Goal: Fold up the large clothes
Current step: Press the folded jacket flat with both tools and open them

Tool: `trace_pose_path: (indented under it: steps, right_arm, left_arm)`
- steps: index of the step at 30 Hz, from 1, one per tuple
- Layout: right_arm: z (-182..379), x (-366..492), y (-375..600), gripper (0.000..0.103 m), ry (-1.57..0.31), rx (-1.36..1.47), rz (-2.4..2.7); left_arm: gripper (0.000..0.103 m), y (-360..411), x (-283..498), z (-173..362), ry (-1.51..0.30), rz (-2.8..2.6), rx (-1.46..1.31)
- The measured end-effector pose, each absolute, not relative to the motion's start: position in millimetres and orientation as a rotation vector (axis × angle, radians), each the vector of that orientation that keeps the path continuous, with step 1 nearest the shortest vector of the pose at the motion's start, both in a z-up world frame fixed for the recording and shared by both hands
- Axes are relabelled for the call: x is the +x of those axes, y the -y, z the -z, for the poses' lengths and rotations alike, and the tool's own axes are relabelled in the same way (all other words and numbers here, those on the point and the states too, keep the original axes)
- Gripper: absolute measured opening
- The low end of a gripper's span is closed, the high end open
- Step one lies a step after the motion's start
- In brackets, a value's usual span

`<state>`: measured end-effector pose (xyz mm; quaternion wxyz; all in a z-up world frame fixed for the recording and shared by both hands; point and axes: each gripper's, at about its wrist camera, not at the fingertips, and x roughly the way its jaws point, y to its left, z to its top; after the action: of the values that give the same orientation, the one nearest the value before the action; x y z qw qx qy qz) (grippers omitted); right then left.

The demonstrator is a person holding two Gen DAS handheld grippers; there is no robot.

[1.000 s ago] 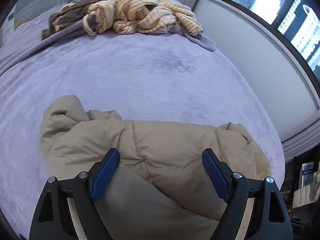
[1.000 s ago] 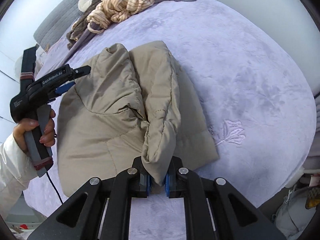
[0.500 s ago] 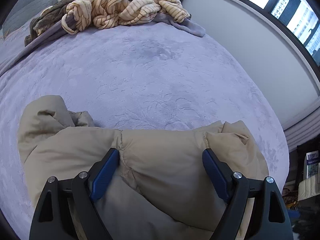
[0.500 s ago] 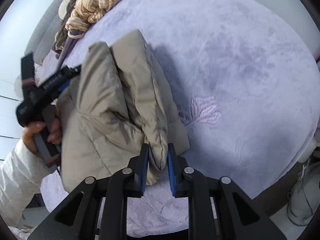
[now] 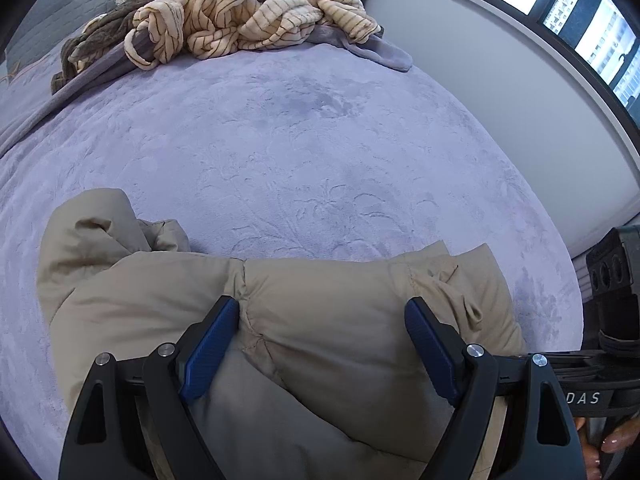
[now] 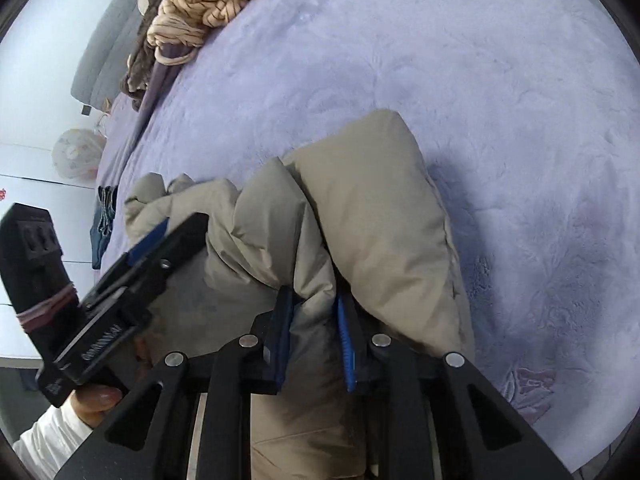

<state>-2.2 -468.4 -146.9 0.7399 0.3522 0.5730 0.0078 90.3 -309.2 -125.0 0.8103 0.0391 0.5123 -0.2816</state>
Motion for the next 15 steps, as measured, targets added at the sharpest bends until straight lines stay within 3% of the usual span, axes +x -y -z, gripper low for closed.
trace_pose_path:
  steps: [15]
  right_arm:
    - [142.4,-10.3,466.0,0.024,-1.288,0.763,-0.056]
  left_arm:
    - [0.088,271.0,55.7,83.9,-1.206,0.457,0.116]
